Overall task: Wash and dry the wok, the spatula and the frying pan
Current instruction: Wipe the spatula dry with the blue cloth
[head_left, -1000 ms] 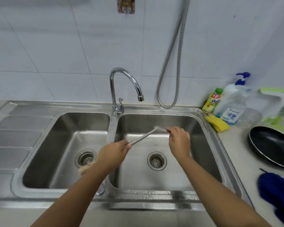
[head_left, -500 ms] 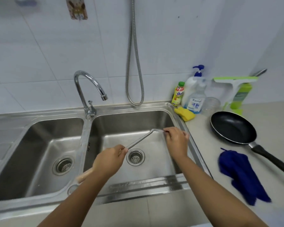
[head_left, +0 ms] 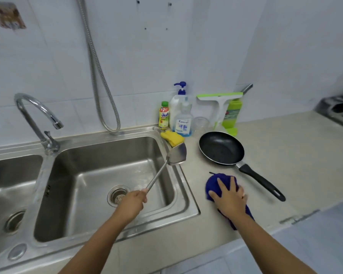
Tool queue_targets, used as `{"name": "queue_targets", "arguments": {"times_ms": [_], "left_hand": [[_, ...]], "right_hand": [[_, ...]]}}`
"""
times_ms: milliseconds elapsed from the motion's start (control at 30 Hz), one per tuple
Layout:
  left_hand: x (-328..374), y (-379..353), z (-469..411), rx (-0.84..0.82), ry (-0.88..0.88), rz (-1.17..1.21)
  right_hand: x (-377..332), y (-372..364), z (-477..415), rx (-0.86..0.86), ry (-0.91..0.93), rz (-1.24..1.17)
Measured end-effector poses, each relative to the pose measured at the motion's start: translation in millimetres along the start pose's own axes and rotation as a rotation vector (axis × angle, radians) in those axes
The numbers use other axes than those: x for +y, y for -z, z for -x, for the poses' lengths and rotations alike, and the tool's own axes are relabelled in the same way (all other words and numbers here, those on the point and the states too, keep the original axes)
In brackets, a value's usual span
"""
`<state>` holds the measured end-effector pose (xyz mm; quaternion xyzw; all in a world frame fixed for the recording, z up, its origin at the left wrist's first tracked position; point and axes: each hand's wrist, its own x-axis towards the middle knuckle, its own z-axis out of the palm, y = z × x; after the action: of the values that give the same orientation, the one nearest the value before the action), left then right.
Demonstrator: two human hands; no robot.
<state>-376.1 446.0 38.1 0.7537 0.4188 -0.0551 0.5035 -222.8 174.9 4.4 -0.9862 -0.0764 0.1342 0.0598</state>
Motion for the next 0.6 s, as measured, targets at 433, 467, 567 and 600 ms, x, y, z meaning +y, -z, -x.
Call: {"name": "queue_targets", "arguments": {"times_ms": [433, 467, 567, 600], "left_hand": [[37, -42, 34, -0.301, 0.096, 0.219], [40, -41, 37, -0.330, 0.111, 0.217], [48, -39, 48, -0.421, 0.126, 0.172], [50, -37, 51, -0.434, 0.128, 0.165]], "right_hand": [[-7, 15, -9, 0.393, 0.178, -0.686], [-16, 21, -10, 0.443, 0.258, -0.659], [-37, 34, -25, 0.511, 0.545, -0.373], [-41, 37, -32, 0.538, 0.591, -0.282]]}}
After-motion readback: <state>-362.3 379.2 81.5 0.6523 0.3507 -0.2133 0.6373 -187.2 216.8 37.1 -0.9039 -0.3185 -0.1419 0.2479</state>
